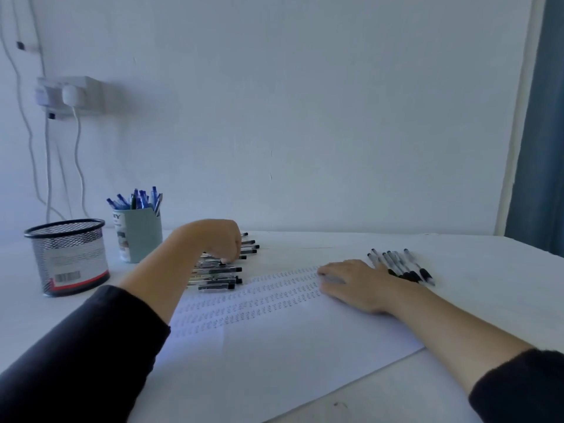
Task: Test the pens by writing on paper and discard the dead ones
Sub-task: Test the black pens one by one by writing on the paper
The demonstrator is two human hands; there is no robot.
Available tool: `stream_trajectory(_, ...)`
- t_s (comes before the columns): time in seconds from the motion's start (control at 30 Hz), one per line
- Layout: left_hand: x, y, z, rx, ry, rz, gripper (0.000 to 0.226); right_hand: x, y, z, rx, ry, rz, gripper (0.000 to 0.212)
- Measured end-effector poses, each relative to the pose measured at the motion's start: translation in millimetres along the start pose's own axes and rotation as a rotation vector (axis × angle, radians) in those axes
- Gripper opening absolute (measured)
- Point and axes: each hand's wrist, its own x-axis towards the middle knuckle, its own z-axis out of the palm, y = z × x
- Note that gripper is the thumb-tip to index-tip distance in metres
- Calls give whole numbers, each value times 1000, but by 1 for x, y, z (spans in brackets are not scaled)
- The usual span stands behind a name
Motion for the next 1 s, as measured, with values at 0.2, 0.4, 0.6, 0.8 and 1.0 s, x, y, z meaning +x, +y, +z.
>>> stream_trajectory(0.2, 9, -10, 10, -14, -39, 16, 24, 1, 3, 1, 22, -15, 6, 47)
stream_trajectory(0.4, 21, -12, 23, -25, 173, 70, 19, 1, 4, 1, 26, -16, 0, 47)
stream_trajectory(0.6, 19, 12, 23, -313, 504, 216, 18, 2, 7, 2, 25, -18, -2, 48)
stream_trajectory(0.8, 12, 35, 35, -225, 746, 312, 30, 2, 6, 2, 6, -18, -2, 49)
stream_trajectory(1.0, 13, 44, 44, -60, 861, 282, 58, 3, 7, 2, -12, -22, -3, 50)
